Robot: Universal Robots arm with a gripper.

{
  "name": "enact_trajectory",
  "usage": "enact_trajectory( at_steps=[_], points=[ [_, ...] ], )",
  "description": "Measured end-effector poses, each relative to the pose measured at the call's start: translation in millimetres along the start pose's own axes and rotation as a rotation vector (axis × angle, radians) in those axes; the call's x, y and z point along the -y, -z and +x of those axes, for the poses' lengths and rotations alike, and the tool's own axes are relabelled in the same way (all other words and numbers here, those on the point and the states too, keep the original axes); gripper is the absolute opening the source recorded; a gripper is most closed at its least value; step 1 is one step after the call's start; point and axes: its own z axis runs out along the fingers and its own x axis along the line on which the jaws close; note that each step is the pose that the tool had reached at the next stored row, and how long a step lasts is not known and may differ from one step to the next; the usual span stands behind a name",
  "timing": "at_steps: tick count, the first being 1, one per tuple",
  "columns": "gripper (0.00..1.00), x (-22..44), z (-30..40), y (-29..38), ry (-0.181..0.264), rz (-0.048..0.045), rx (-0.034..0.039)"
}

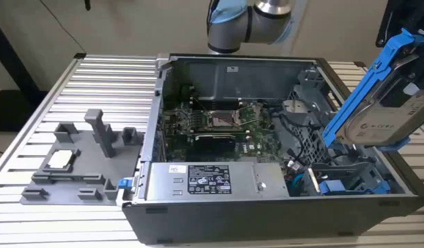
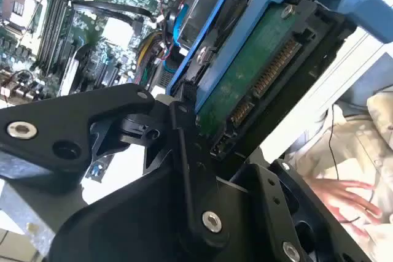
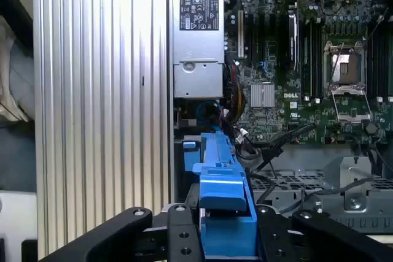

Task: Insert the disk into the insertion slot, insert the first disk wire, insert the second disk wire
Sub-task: 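Insert the disk into the insertion slot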

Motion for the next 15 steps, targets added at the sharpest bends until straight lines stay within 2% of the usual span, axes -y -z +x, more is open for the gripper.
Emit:
enact_trajectory(
  at_steps=[8, 15],
  points=[
    [0.33, 0.1, 0.1, -1.4, 0.0, 0.001, -0.0001],
    [0.33, 0.2, 0.2, -5.9, 0.001, 0.0075, -0.0001]
  ],
)
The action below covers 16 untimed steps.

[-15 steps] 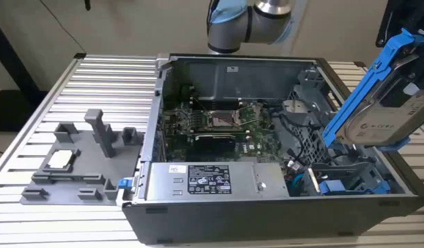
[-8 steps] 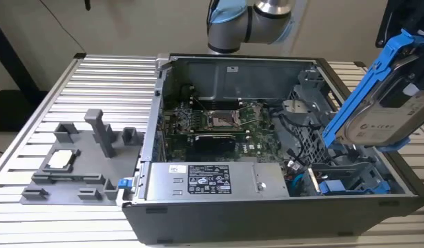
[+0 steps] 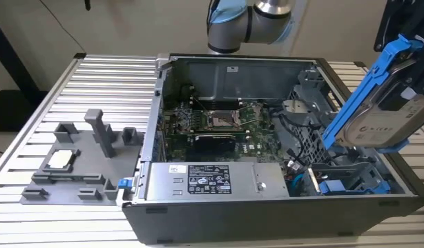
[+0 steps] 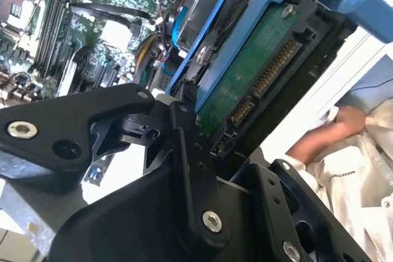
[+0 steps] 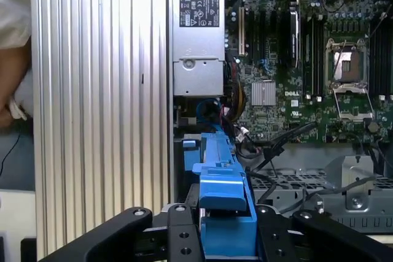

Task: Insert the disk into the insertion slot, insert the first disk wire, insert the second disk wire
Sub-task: 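Insert the disk into the insertion slot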

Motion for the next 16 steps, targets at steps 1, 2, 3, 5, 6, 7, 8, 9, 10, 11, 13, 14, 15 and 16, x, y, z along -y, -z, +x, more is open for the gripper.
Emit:
enact_trajectory(
  at_steps=[1, 2, 3, 5, 6, 7, 8, 9, 10, 11, 13, 14, 15, 16],
  points=[
    [0.33, 0.0, 0.1, -0.8, 0.0, 0.0001, 0.0004],
    [0.33, 0.1, 0.2, -1.3, 0.0, 0.0002, 0.0018],
    [0.33, 0.1, 0.2, -2.0, 0.001, 0.0003, 0.0037],
    [0.33, 0.1, 0.2, -3.6, 0.001, 0.0012, 0.0065],
    [0.33, 0.1, 0.3, -4.3, 0.002, 0.0022, 0.0077],
    [0.33, 0.1, 0.5, -5.0, 0.002, 0.004, 0.0095],
    [0.33, 0.2, 0.7, -5.8, 0.003, 0.0053, 0.011],
    [0.33, 0.3, 0.9, -6.8, 0.004, 0.0059, 0.0122],
    [0.33, 0.3, 1.1, -8.0, 0.005, 0.0062, 0.013],
    [0.33, 0.3, 1.2, -9.3, 0.006, 0.0065, 0.0135],
    [0.33, 0.4, 1.6, -12.2, 0.008, 0.0067, 0.0142],
    [0.33, 0.5, 1.9, -13.7, 0.009, 0.0068, 0.0149],
    [0.33, 0.5, 2.2, -15.0, 0.011, 0.0069, 0.0156],
    [0.33, 0.6, 2.5, -16.4, 0.012, 0.007, 0.0161]
  ],
)
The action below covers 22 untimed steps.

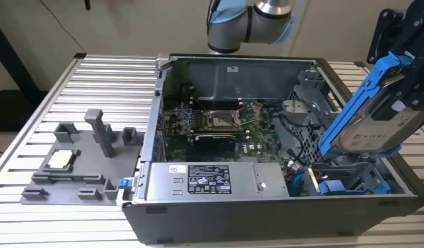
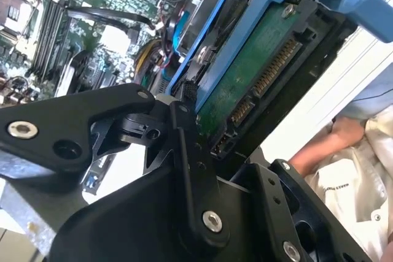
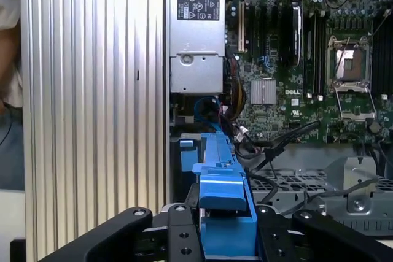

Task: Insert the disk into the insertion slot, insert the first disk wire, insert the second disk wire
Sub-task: 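Insert the disk into the insertion slot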

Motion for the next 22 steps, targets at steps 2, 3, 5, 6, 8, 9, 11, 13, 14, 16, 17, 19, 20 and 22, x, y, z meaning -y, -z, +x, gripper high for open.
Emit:
enact_trajectory(
  at_steps=[2, 3, 5, 6, 8, 9, 11, 13, 14, 16, 17, 19, 20, 22],
  points=[
    [0.33, 0.1, 1.3, -2.8, 0.003, 0.0, 0.001],
    [0.33, 0.2, 1.8, -4.3, 0.004, 0.0, 0.0012],
    [0.33, 0.4, 3.2, -7.1, 0.008, -0.0001, 0.0021],
    [0.33, 0.4, 4.0, -8.3, 0.01, -0.0001, 0.0029],
    [0.33, 0.7, 5.6, -10.6, 0.013, -0.0001, 0.0049],
    [0.33, 0.7, 6.4, -11.7, 0.015, -0.0001, 0.006],
    [0.33, 0.9, 8.0, -14.1, 0.018, -0.0002, 0.0078],
    [0.33, 1.1, 8.8, -17.5, 0.021, -0.0002, 0.0086],
    [0.33, 1.2, 9.1, -19.3, 0.022, -0.0002, 0.0085],
    [0.33, 1.4, 9.2, -22.6, 0.026, -0.0003, 0.0086],
    [0.33, 1.4, 9.3, -24.2, 0.027, -0.0003, 0.0091],
    [0.33, 2.0, 9.6, -26.9, 0.03, -0.0003, 0.0101],
    [0.33, 2.4, 9.7, -28.2, 0.031, -0.0004, 0.0104],
    [0.33, 3.7, 9.9, -30.9, 0.034, -0.0004, 0.0109]
  ],
)
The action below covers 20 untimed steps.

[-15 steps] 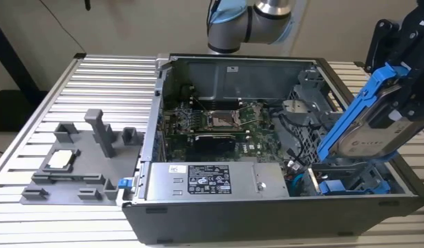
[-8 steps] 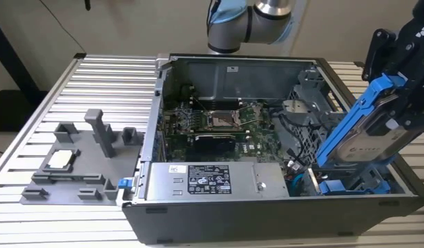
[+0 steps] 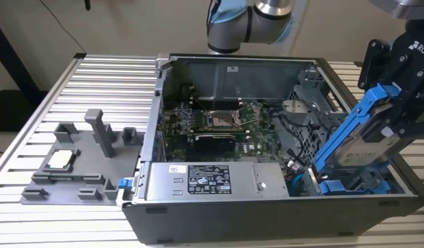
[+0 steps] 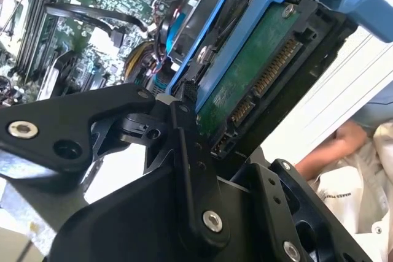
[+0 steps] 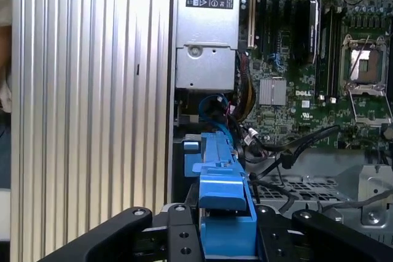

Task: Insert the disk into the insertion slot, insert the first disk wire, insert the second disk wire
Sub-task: 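Insert the disk into the insertion slot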

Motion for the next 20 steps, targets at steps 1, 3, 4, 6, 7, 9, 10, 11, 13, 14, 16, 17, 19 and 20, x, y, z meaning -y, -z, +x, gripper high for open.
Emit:
enact_trajectory(
  at_steps=[1, 3, 4, 6, 7, 9, 10, 11, 13, 14, 16, 17, 19, 20],
  points=[
    [0.33, 1.0, 0.1, -1.3, 0.001, 0.0, 0.0001],
    [0.33, 3.3, 0.3, -3.7, 0.004, -0.0001, 0.0005],
    [0.33, 4.4, 0.5, -5.0, 0.005, -0.0001, 0.0008],
    [0.33, 6.3, 0.6, -7.9, 0.007, -0.0002, 0.0012],
    [0.33, 6.8, 0.7, -9.4, 0.008, -0.0001, 0.0014],
    [0.33, 7.5, 0.8, -12.0, 0.009, -0.0001, 0.002],
    [0.33, 7.8, 0.8, -13.2, 0.009, -0.0002, 0.0023],
    [0.33, 8.2, 0.9, -14.4, 0.01, -0.0001, 0.0028],
    [0.33, 9.0, 0.9, -16.3, 0.01, -0.0001, 0.0042],
    [0.33, 9.4, 1.0, -16.8, 0.011, 0.0001, 0.0053],
    [0.33, 10.2, 1.0, -18.1, 0.011, 0.0004, 0.008],
    [0.33, 10.6, 1.0, -18.8, 0.011, 0.0005, 0.0092],
    [0.33, 11.3, 1.1, -20.4, 0.011, 0.0006, 0.0106],
    [0.33, 11.5, 1.1, -21.1, 0.011, 0.0006, 0.0113]
  ],
)
